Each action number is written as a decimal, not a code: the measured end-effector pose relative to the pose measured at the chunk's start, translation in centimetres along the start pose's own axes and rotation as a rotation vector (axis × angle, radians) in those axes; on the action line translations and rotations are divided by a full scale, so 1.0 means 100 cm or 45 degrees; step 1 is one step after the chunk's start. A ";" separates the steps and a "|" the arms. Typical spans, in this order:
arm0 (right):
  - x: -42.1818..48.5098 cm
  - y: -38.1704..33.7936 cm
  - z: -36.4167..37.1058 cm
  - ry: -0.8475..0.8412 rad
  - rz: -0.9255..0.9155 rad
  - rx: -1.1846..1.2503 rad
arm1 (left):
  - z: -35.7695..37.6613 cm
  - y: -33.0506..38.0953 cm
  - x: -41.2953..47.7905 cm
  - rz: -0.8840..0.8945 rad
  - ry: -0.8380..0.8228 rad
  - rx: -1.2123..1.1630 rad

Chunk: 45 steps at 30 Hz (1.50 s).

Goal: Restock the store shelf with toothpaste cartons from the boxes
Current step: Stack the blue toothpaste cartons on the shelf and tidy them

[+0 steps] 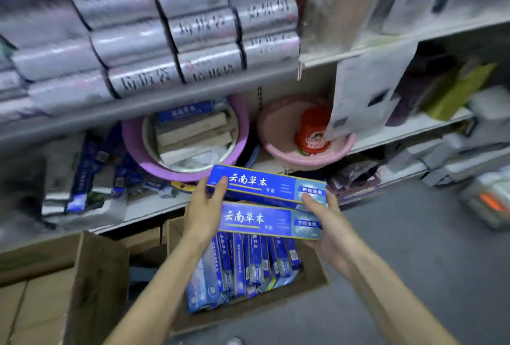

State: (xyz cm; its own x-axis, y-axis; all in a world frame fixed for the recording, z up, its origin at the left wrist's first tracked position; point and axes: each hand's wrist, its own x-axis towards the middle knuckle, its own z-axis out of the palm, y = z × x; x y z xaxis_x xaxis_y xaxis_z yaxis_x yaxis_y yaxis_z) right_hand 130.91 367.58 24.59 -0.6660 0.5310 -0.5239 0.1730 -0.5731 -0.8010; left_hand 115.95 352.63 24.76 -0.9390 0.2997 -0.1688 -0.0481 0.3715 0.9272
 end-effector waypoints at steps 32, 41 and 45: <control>-0.186 -0.419 0.287 -0.560 -0.766 -0.204 | -0.302 0.454 0.017 0.766 0.379 -0.453; -0.118 -0.458 0.302 -0.234 -0.968 -0.206 | -0.348 0.452 0.064 0.745 0.719 -0.276; -0.085 -0.481 0.309 -0.189 -1.058 -0.281 | -0.345 0.459 0.086 0.739 0.813 -0.377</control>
State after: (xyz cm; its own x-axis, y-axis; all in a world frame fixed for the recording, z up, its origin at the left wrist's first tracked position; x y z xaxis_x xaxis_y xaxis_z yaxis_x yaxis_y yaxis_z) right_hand 105.83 371.38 76.56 -0.7239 0.6280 0.2857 -0.2844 0.1056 -0.9529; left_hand 93.92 341.94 77.40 -0.8489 -0.2068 0.4863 0.4879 0.0470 0.8716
